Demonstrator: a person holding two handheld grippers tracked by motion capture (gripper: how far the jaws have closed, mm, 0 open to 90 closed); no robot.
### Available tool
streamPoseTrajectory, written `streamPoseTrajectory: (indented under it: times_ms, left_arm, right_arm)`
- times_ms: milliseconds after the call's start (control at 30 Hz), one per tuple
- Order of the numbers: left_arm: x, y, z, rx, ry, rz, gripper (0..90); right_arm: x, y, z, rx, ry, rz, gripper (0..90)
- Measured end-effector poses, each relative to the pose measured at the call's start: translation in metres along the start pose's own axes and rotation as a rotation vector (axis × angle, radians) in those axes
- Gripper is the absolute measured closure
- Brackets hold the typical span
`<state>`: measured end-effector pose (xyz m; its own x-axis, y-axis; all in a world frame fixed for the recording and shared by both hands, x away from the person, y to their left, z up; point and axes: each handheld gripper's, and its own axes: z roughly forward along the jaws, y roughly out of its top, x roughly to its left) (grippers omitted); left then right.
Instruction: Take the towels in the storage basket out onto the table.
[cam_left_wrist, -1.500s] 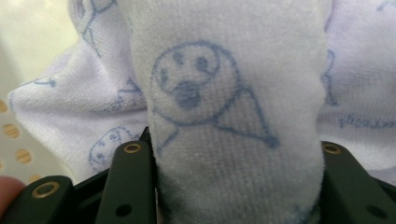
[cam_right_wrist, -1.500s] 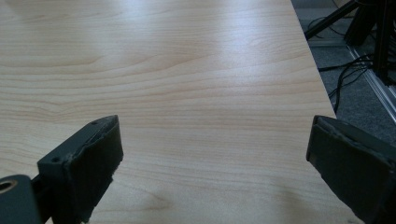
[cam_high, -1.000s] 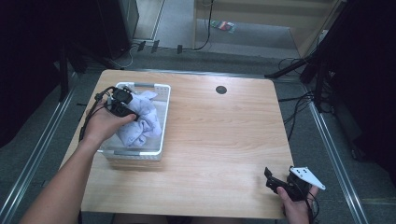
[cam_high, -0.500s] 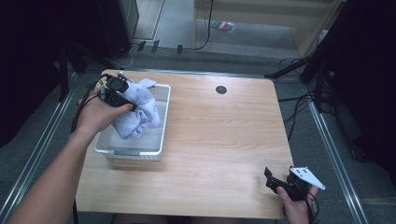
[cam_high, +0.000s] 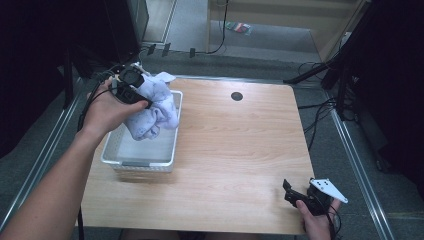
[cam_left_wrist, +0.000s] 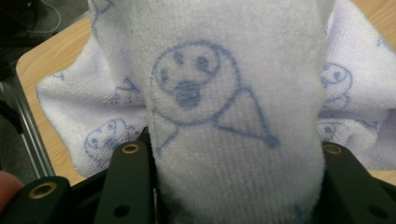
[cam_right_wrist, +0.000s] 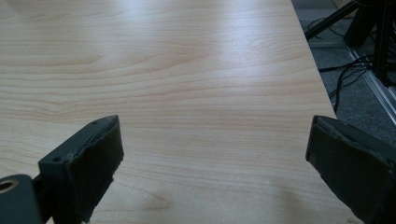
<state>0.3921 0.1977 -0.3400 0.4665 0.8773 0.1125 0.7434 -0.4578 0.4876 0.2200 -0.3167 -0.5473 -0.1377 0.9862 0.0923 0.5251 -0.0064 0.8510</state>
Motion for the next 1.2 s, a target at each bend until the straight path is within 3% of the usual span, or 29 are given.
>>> streamPoseTrajectory:
  times_ms: [533,867,1200]
  left_arm:
    - [-0.039,0.023,0.006,0.003,-0.031,0.073,52.2]
    - [-0.072,0.038,0.016,0.007,-0.066,0.127,52.1]
    - [-0.099,0.047,0.027,0.004,-0.091,0.148,51.9]
  right_arm:
    - [0.000,0.000,0.000,-0.003,0.006,-0.003,4.0]
    - [0.000,0.000,0.000,-0.004,0.004,-0.002,4.1]
    - [0.000,0.000,0.000,-0.005,0.007,-0.004,4.1]
